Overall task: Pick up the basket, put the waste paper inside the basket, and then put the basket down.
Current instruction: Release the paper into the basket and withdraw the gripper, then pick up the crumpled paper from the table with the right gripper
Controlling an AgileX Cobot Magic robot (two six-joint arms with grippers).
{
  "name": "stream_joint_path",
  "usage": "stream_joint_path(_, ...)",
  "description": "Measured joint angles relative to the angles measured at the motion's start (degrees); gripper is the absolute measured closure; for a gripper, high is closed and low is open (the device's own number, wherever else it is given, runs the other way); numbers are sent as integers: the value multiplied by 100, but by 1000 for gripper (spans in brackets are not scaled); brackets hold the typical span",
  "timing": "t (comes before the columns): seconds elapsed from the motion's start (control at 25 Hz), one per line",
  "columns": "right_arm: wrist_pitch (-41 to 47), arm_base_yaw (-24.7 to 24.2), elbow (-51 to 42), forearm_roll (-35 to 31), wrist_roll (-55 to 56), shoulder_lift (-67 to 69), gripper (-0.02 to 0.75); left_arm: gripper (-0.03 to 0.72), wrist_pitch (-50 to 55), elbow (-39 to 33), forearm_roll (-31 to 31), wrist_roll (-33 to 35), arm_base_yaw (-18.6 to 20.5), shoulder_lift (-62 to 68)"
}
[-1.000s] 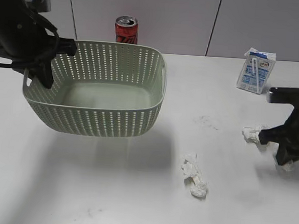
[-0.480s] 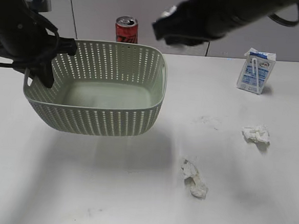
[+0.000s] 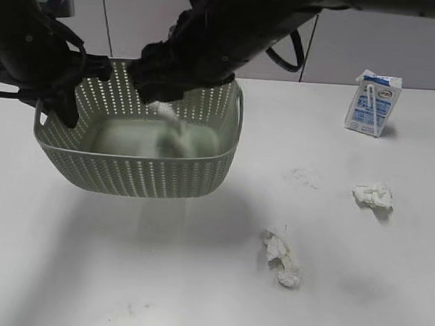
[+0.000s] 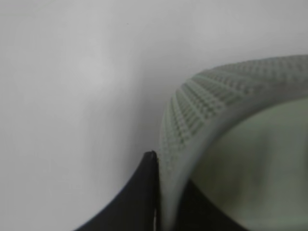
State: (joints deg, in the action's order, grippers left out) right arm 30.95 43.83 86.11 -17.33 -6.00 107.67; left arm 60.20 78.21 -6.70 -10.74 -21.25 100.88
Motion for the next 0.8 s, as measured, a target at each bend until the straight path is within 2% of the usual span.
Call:
stream_joint_path(0.08,131,0,11,-30,-30,87,153,688,0,0,0,0,0,0)
stream_joint_path(0.16,322,-6,86,-46,-47,93,107,688,0,0,0,0,0,0)
stream_joint_path(0.4,1577,-367,596,454,420,-222,104,688,0,0,0,0,0,0)
stream_joint_path(0.6,2729,-1363,528,755,534,-751,116,688,0,0,0,0,0,0)
stream_joint_path(0.8,2516,-2498,-631,790,643,-1094,142,688,-6,0,0,0,0,0)
